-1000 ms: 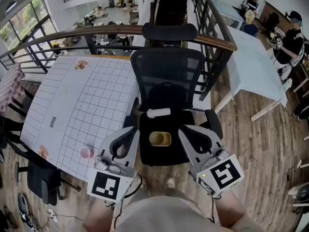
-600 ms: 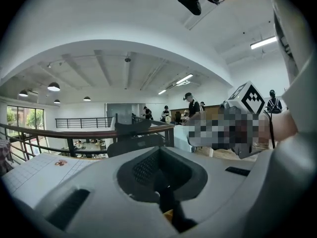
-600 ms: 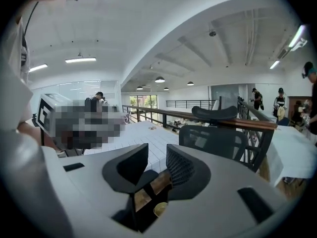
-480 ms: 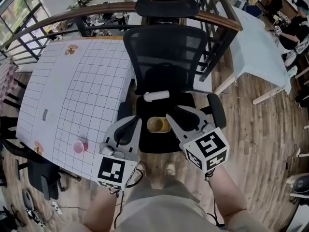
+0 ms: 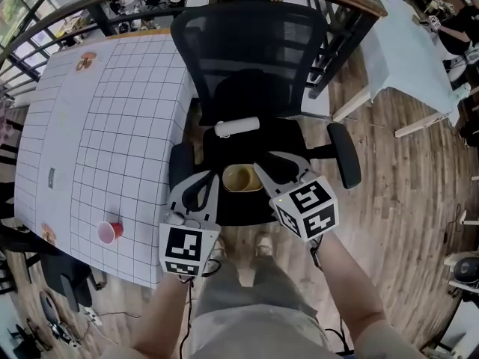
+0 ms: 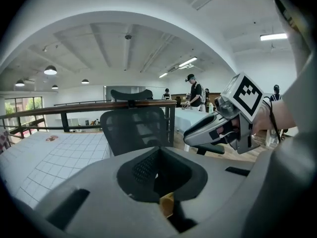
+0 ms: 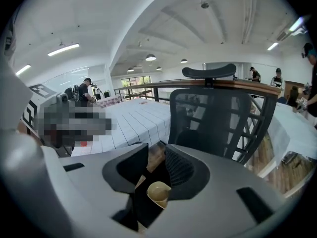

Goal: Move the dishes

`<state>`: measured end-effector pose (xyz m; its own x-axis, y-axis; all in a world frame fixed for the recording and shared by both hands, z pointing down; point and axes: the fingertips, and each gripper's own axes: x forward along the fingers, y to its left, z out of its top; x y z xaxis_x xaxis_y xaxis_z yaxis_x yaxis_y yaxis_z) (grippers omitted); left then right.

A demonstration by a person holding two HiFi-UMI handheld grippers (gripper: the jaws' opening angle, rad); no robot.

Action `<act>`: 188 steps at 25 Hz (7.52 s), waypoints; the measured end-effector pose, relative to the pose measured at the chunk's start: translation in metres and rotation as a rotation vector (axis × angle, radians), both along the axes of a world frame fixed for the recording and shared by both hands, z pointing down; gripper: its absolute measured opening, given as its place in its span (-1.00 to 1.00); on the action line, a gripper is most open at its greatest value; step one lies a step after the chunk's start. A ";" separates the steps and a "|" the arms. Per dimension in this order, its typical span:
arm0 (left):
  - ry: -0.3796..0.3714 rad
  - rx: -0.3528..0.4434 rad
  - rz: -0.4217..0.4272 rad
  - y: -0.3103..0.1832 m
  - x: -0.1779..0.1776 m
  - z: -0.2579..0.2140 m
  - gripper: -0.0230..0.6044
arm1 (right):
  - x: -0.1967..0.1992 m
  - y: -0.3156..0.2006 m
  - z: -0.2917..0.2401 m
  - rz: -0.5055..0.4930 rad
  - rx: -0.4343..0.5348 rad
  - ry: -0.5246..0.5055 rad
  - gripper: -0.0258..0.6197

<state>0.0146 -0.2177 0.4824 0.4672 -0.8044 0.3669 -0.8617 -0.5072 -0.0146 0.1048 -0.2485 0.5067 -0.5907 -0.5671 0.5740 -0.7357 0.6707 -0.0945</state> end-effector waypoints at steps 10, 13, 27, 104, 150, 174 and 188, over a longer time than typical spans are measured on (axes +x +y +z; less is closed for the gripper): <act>-0.008 -0.093 0.027 -0.005 0.012 0.107 -0.88 | 0.003 -0.005 0.130 0.030 -0.119 0.048 -0.60; 0.006 -0.129 0.033 -0.005 0.015 0.141 -0.88 | 0.003 -0.006 0.173 0.028 -0.157 0.067 -0.60; 0.000 -0.235 0.131 0.009 0.060 0.244 -0.88 | 0.006 -0.015 0.344 0.142 -0.355 0.005 -0.58; 0.151 0.331 -0.022 0.157 -0.033 -0.268 -0.88 | -0.020 0.156 -0.269 -0.084 0.260 -0.200 -0.83; 0.004 -0.013 -0.606 0.190 -0.316 -0.016 -0.88 | -0.360 0.111 0.005 -0.610 -0.103 0.196 -0.83; 0.109 -0.185 -0.642 0.198 -0.331 0.077 -0.88 | -0.367 0.117 0.151 -0.543 -0.362 0.305 -0.83; 0.065 -0.138 -0.628 0.198 -0.324 0.035 -0.88 | -0.365 0.109 0.119 -0.524 -0.273 0.220 -0.78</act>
<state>-0.3092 -0.0201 0.5175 -0.0522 -0.8792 0.4735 -0.9920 0.1001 0.0766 -0.2599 -0.1397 0.6260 -0.6017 -0.0499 0.7972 -0.3374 0.9205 -0.1971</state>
